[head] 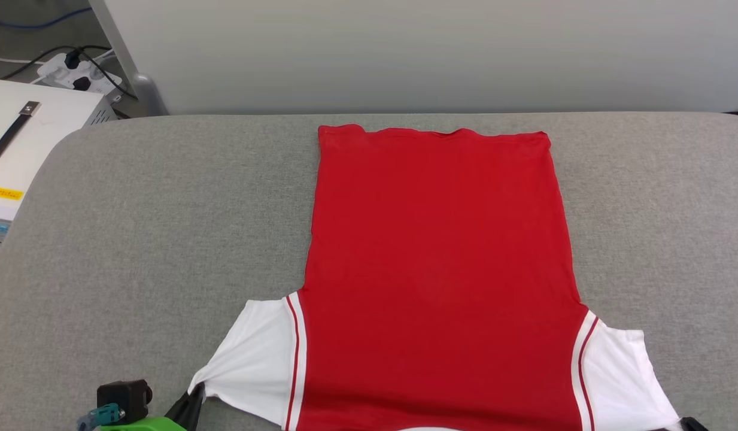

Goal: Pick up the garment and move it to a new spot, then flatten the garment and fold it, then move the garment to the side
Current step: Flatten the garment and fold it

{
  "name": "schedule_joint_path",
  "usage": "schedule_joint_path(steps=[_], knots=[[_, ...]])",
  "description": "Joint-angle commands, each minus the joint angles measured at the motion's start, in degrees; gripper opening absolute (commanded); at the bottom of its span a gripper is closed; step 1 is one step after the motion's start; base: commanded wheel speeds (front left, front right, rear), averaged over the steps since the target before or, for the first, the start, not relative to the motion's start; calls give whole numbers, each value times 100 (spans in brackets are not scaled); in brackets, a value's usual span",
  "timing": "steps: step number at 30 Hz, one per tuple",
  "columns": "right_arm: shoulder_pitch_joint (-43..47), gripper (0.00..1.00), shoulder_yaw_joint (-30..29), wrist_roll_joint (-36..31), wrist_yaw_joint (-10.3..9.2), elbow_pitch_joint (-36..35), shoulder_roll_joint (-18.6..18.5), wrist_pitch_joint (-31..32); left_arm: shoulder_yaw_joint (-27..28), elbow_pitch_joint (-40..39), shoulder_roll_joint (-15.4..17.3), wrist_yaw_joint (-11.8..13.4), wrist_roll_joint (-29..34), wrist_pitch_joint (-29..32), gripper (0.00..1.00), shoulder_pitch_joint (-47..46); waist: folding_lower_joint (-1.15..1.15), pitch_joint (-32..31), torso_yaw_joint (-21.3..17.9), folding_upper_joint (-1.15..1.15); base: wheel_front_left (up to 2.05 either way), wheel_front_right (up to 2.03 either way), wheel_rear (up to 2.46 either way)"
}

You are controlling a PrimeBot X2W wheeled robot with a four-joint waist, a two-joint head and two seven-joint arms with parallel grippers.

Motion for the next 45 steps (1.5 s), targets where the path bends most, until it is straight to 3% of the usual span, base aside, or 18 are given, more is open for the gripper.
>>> schedule_joint_path(steps=[1,3,4,5,6,16,26,30,38,45], knots=[[76,0,-87,57,-11,-49,1,58,62,22,12,65,31,-33,0,58,1,12,19,0,0,0,0],[100,0,-178,191,-11,-114,96,227,115,-8,-60,69,78,-33,0,26,1,22,29,0,0,0,0],[97,13,-182,258,-11,-156,133,334,110,-14,-83,61,110,-33,0,15,1,27,27,0,0,0,0],[71,50,-203,312,-11,-223,153,453,93,-18,-112,48,157,-33,0,-11,1,34,27,0,0,0,0],[45,100,-227,317,-11,-262,153,516,90,-22,-130,44,200,-33,0,-39,1,38,28,0,0,0,0],[-518,100,-854,262,-11,-1209,-82,450,241,-284,-305,98,684,-33,0,-297,1,210,114,0,0,0,0],[-2606,100,-1433,157,-11,-1869,-550,769,483,-977,-492,298,1341,-34,0,-746,1,1124,543,0,0,0,0],[-3764,100,-1262,206,-11,-1653,-776,1529,597,-1284,-624,371,1596,-34,0,-922,1,1606,796,0,0,0,0],[-5752,100,-404,446,-11,-590,-1139,4376,772,-1667,-1035,314,2063,-34,0,-1272,1,2515,1275,0,0,0,0],[-6912,100,47,514,-11,104,-1056,6069,957,-1802,-1378,150,2361,-34,0,-1492,1,3088,1560,0,0,0,0]])
